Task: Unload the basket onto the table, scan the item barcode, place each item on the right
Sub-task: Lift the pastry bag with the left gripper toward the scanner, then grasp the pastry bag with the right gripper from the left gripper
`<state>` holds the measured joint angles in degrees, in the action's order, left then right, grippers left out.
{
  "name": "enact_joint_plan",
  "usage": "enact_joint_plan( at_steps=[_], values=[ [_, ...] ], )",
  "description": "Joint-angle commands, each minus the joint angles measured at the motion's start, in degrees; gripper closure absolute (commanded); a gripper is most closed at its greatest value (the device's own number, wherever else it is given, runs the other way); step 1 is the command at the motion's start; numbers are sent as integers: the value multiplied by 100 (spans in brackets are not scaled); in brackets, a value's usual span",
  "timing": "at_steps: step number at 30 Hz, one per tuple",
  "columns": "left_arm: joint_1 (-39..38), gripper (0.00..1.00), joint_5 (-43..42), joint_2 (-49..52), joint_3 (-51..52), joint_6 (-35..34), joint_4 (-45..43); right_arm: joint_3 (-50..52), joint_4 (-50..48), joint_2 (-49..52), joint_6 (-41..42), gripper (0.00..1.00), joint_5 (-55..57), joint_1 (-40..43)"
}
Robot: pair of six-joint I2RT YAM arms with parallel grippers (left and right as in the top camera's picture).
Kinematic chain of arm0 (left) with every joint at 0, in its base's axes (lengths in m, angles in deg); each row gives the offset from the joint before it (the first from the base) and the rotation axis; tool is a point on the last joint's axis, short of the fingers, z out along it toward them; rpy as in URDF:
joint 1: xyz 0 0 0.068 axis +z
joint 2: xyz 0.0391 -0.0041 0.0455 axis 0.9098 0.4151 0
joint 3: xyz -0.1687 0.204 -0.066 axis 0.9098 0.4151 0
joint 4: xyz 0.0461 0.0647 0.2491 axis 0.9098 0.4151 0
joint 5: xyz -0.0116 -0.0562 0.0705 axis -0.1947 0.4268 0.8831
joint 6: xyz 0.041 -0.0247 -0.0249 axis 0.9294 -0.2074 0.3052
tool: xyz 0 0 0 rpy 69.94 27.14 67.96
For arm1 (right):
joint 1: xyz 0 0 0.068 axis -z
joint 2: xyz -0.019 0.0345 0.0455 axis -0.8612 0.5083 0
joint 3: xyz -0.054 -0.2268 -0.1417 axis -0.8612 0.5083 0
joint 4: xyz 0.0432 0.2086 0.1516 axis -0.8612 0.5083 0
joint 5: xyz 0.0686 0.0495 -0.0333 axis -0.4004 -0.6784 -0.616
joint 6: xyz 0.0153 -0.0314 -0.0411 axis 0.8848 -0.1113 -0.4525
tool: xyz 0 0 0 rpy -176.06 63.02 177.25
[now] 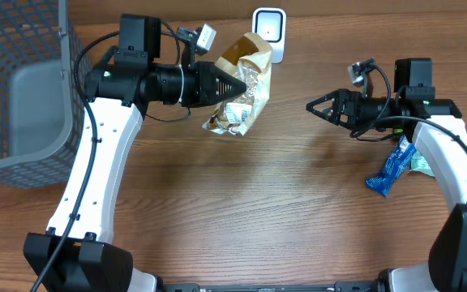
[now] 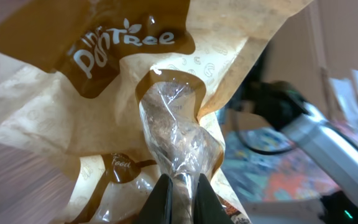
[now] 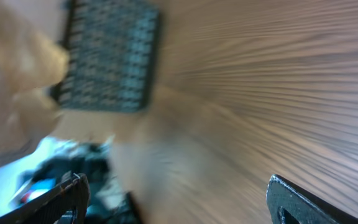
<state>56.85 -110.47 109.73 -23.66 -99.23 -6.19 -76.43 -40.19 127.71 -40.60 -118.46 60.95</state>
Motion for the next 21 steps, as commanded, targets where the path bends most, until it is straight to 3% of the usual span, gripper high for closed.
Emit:
enact_joint_plan(
  at_steps=[1,6,14,21],
  values=[
    [-39,96,-1180,11,-2,223,-317,44,-258,70,-570,9,-1755,-26],
    [-52,96,-2065,11,-2,549,-573,42,-1045,92,-494,13,-2636,-105],
    [-105,96,-2109,11,227,1233,-538,42,-2135,90,302,21,-2636,-326],
    [13,96,-1996,17,852,951,-1078,42,-3864,90,2358,25,-1963,-380]
  ],
)
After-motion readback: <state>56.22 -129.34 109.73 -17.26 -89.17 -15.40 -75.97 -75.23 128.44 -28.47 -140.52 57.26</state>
